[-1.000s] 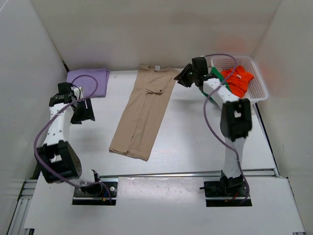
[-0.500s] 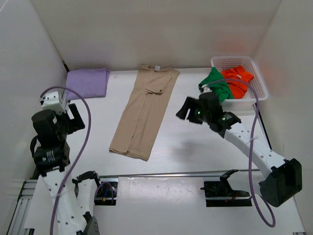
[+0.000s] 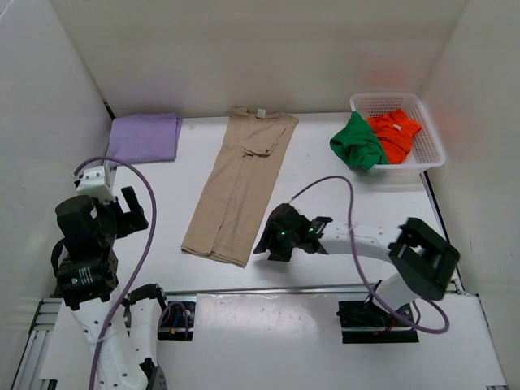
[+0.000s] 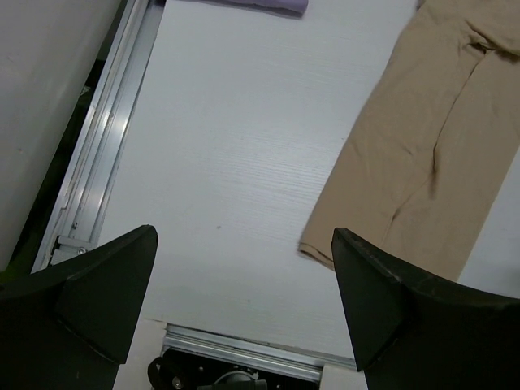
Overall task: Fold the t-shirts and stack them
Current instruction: Rotate the tshirt 90 degrees
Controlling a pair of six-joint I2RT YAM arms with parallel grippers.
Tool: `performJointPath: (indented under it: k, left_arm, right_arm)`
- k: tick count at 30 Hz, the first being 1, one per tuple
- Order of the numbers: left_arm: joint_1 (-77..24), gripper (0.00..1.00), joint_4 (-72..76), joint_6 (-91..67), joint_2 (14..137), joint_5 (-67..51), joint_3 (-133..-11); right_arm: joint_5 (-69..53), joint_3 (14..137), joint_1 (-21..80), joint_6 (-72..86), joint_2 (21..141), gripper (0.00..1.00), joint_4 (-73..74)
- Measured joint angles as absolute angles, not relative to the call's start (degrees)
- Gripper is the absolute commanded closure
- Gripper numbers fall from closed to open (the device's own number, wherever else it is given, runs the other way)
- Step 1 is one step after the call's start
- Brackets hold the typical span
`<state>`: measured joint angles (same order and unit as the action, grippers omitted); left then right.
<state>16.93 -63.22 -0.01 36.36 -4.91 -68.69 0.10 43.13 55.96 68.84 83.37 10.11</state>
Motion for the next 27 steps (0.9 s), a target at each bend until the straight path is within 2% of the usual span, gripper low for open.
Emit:
performJointPath:
  k: [5,8,11,12,15,17,20,23,27]
  left_arm:
    - [16.93,0.01,-66.02,-0.01,32.03,-4.91,-69.06]
    - [16.93,0.01,-66.94,-0.01,30.83,-4.91,-69.93]
    - [16.93,0.01,-67.51,-0.01,30.81,-4.84,-70.70]
    - [16.93,0.01,-67.70,-0.01,30.89,-4.82,-70.87]
    - [16.93,0.01,-68.05,-0.01,31.48,-4.47,-71.05]
    - [16.93,0.01,-68.45,-0.01,32.58,-4.67,-71.18]
    - [16.93,0.06,-69.08,0.01,35.38,-7.79,-71.53]
    - [16.93,0.14,-69.82,-0.03,39.57,-13.91,-72.12]
    - [16.93,0.18,-70.72,-0.05,46.94,-21.54,-72.49]
  right_arm:
    - [-0.25,48.53,58.70,75.00,94.94,0.42,6.13]
    - [-0.91,50.57,59.02,78.87,98.04,0.46,4.10]
    - [-2.35,51.05,59.05,81.36,99.74,0.61,2.76]
    - [-3.25,51.40,59.02,82.06,100.38,0.79,2.74]
    - [-5.17,51.83,59.00,83.18,102.19,1.00,2.33]
    - [-6.09,50.76,58.94,83.88,102.00,1.00,1.13]
    - [-6.50,45.36,57.84,83.70,97.47,1.00,0.14]
    - [-6.76,36.67,54.54,82.00,88.33,1.00,0.80]
    - [-7.03,27.22,48.03,75.72,74.59,1.00,4.71]
